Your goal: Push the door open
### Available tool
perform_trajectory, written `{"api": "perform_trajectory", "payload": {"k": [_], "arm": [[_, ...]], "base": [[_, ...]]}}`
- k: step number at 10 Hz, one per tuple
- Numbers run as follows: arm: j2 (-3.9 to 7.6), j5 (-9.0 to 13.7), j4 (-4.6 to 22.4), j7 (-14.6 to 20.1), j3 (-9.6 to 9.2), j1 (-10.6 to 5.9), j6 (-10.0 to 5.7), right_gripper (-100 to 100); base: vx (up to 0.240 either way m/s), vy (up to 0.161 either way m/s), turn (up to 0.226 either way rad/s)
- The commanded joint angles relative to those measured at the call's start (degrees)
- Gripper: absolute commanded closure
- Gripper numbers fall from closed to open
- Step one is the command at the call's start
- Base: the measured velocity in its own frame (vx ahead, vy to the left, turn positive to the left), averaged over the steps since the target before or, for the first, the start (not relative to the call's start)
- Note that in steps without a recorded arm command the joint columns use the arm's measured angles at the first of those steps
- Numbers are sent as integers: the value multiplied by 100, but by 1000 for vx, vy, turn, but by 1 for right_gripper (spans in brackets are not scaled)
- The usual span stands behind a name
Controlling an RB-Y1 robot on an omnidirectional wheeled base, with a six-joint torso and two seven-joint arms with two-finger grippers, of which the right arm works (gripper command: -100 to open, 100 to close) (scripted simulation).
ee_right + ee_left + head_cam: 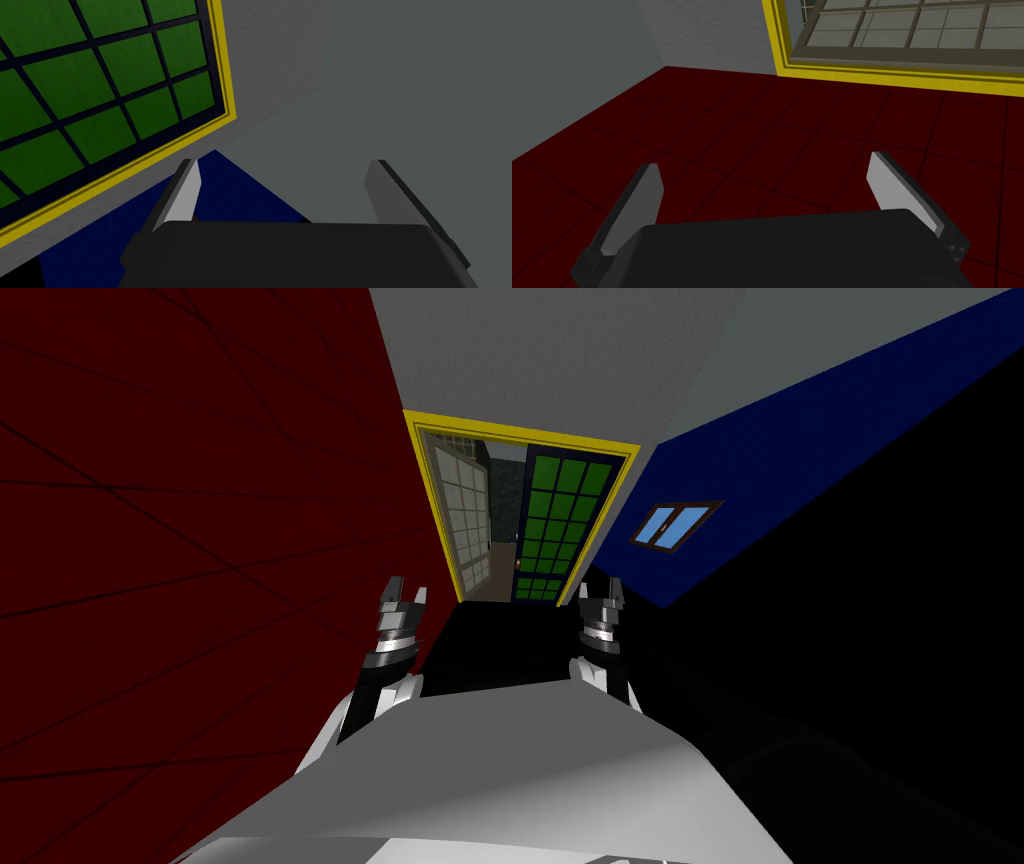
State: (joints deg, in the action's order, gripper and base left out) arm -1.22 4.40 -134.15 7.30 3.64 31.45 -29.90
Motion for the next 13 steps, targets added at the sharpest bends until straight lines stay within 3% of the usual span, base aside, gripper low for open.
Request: {"api": "perform_trajectory", "payload": {"k": [1,4,13], "arm": [[52,82,119,107,-30,20,-81,-100],[141,246,360,324,-91,59,-243,-100],[403,953,1393,1253,-351,229,-943,-100]], "base": [[85,-11,90],[178,2,104],[160,-17,131]]}}
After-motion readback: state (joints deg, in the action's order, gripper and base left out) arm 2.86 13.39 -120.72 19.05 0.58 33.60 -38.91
